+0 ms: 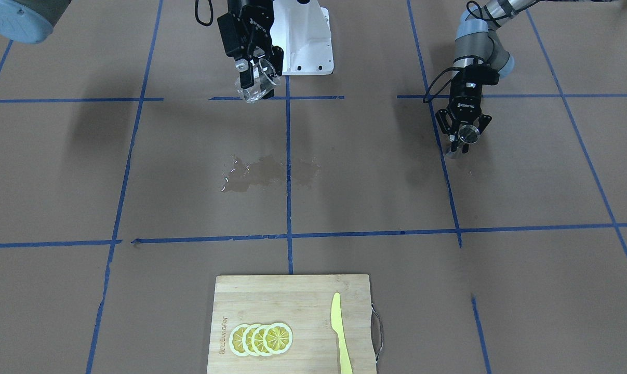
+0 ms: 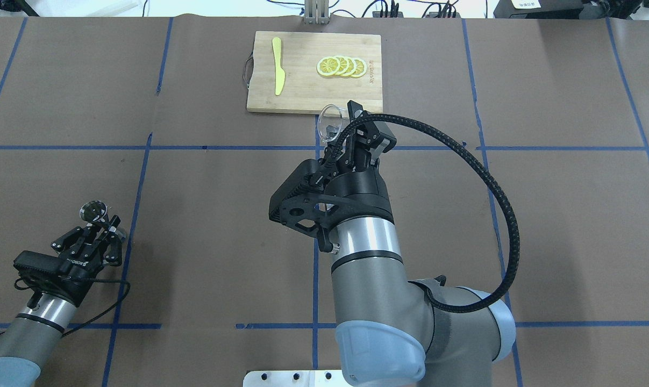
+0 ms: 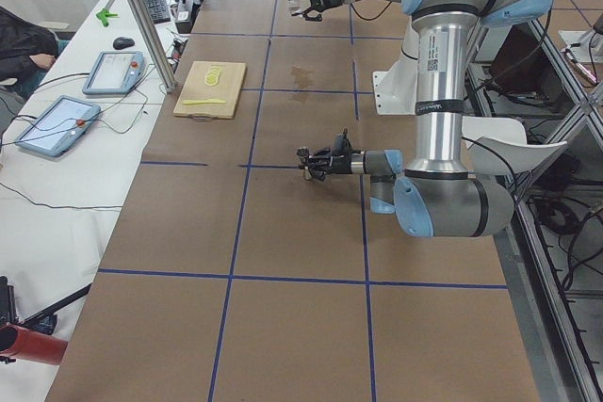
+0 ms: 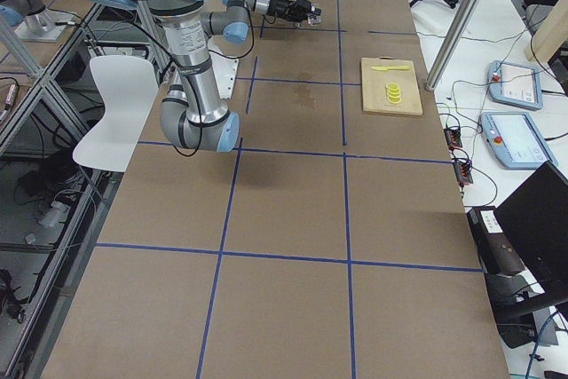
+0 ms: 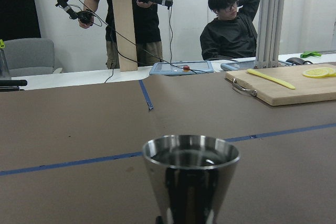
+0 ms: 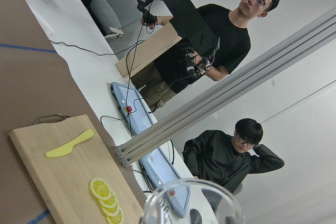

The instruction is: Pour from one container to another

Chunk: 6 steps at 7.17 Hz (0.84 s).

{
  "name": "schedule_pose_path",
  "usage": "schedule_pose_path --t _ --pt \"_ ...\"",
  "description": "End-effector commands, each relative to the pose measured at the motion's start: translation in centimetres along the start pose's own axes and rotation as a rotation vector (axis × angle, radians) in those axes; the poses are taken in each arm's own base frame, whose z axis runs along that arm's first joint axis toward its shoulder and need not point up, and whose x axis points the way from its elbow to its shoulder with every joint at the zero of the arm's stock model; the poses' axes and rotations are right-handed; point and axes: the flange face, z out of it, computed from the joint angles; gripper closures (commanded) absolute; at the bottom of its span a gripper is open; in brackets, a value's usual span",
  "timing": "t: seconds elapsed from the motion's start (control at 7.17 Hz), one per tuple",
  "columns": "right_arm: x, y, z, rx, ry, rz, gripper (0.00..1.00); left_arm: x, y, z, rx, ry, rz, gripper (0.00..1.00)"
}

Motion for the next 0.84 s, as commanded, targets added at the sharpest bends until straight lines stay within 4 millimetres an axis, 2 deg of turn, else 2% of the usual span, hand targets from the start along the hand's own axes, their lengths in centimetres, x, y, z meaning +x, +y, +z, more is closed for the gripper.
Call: schedule_pose_path --t 0.0,0.7 --pt "0.07 0.09 -0.03 0.000 0.000 0.000 1.00 -0.16 0.04 -0.14 0.004 0.008 -0.018 0.67" --pt "0.13 0.26 -0.04 -0.001 0.000 -0.002 1.00 -0.79 0.49 -0.22 0.005 0.010 -0.028 0.69"
